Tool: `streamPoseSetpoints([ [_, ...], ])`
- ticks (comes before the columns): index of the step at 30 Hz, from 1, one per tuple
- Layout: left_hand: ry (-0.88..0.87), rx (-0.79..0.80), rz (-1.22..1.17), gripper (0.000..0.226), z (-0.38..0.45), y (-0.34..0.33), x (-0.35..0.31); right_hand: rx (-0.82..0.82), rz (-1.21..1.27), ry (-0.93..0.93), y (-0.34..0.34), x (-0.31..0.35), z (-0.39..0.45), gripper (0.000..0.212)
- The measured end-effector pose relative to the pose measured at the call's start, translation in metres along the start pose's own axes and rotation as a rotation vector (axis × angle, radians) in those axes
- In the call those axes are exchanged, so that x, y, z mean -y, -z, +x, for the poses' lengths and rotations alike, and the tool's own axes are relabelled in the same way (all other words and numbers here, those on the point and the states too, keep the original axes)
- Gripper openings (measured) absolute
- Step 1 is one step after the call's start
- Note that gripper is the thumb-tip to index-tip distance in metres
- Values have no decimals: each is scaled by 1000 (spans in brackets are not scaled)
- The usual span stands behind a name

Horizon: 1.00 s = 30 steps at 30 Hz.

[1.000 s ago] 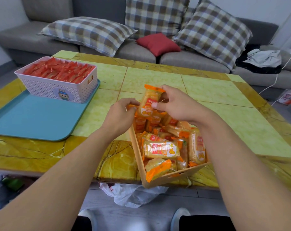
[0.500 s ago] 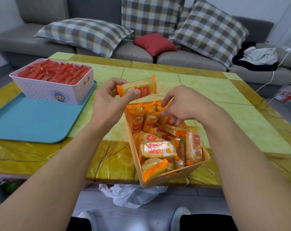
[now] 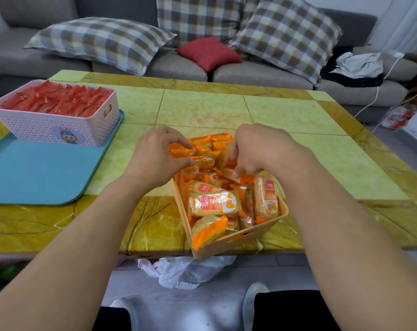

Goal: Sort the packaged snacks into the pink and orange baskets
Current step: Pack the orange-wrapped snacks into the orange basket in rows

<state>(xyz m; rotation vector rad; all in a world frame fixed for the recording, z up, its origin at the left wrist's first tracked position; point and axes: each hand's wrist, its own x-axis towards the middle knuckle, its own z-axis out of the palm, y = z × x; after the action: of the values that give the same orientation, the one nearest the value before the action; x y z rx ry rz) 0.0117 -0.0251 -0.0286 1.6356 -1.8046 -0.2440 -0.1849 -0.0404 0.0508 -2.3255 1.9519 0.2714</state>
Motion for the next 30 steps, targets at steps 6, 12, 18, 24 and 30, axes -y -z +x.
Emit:
streamPoseSetpoints([
  [6, 108, 96, 57, 14, 3, -8, 4, 97, -79, 5, -8, 5, -1, 38],
  [12, 118, 116, 65, 18, 3, -11, 3, 84, -202, 0, -14, 14, -4, 14],
  [18, 60, -6, -37, 19, -1, 4, 7, -200, -99, 22, 9, 12, -21, 27],
  [24, 241, 79, -441, 63, -8, 20, -12, -431, 204, 194, 12, 24, -37, 27],
  [30, 298, 34, -665, 34, -7, 15, -2, -534, 303, 244, 0, 26, -33, 25],
])
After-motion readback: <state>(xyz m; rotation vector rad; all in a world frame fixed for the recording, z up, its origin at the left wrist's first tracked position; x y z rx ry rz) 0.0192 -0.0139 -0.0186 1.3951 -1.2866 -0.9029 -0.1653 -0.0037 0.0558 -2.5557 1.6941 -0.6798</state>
